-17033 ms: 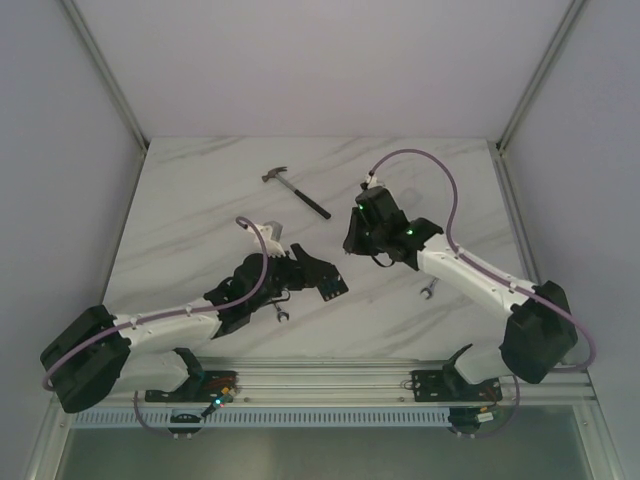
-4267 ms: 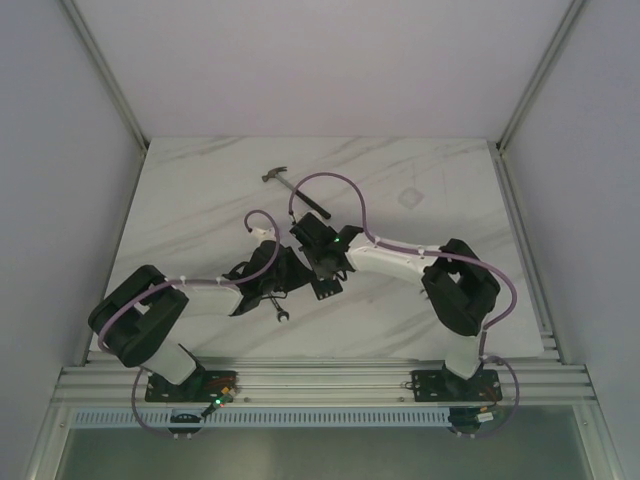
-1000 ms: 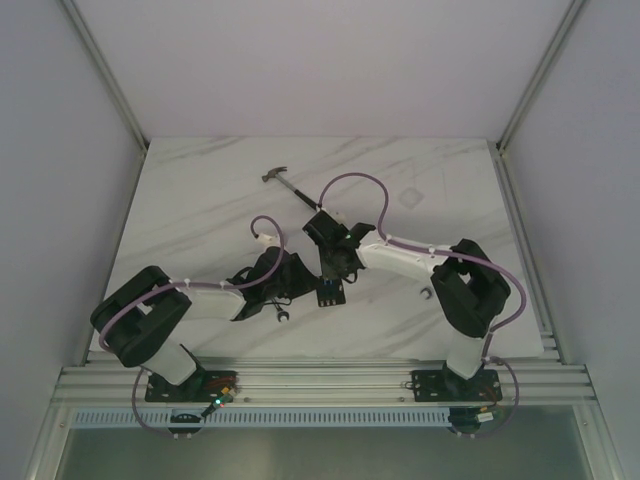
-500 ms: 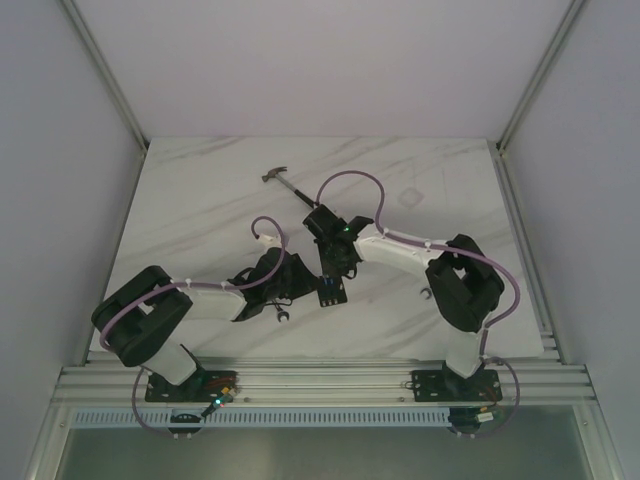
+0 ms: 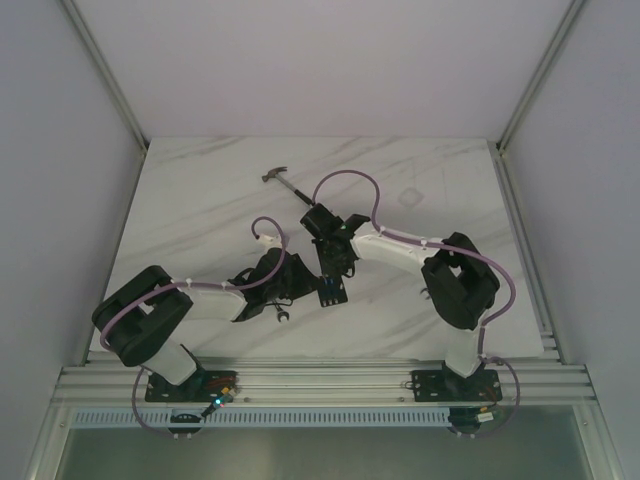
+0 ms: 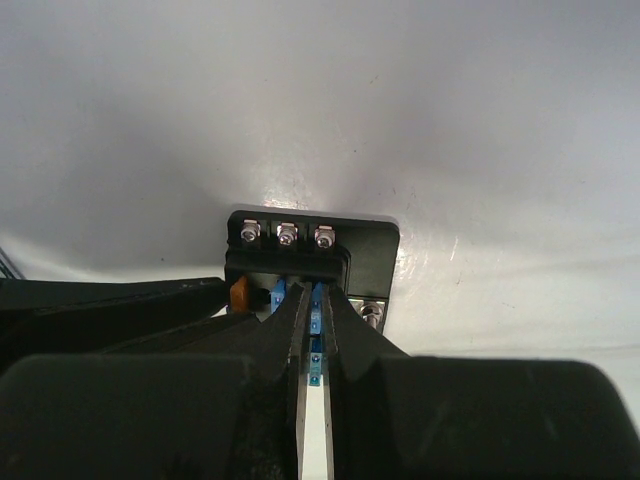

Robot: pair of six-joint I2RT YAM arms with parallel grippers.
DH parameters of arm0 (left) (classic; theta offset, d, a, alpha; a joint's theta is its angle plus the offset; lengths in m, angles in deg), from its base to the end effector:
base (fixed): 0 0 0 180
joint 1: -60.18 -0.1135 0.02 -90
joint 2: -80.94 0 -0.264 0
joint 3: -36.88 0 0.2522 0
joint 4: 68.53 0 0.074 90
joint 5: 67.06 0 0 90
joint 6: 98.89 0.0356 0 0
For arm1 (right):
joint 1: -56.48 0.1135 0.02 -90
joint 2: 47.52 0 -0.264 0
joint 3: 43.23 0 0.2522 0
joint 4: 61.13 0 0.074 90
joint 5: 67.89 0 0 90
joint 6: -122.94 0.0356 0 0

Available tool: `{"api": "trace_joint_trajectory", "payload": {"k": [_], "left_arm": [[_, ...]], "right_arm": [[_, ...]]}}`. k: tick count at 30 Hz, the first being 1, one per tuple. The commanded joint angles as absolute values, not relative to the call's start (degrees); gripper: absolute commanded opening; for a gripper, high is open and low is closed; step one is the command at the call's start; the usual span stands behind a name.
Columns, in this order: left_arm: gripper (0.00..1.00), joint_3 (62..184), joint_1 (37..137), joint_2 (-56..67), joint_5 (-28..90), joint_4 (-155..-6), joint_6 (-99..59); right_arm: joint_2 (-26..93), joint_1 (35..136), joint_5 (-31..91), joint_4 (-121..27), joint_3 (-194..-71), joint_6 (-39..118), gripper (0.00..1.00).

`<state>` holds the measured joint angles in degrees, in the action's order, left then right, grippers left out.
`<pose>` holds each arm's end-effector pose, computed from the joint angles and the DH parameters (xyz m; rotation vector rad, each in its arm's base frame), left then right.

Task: Snap on the fuse box
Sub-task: Install the fuse at the fuse box base.

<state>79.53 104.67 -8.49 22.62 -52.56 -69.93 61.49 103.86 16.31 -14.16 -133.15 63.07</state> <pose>0.2029 -0.1990 0.1376 -0.3357 2.2827 -1.0394 0.2659 0.2836 0.1806 -0.3821 2.7155 0.2556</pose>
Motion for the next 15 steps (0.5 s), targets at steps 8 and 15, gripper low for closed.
{"api": "trace_joint_trajectory", "payload": {"k": [8,15], "left_arm": [[0.34,78.94,105.88,-7.63,21.89,-52.42,-70.94],[0.34,79.19,106.20,-7.55,21.75,-52.35,-71.19]], "right_arm": [[58.42,107.18,11.97,-18.22,-132.21,60.27,0.21],[54.85,107.55,9.76,-15.95,-131.67,62.22,0.28]]}}
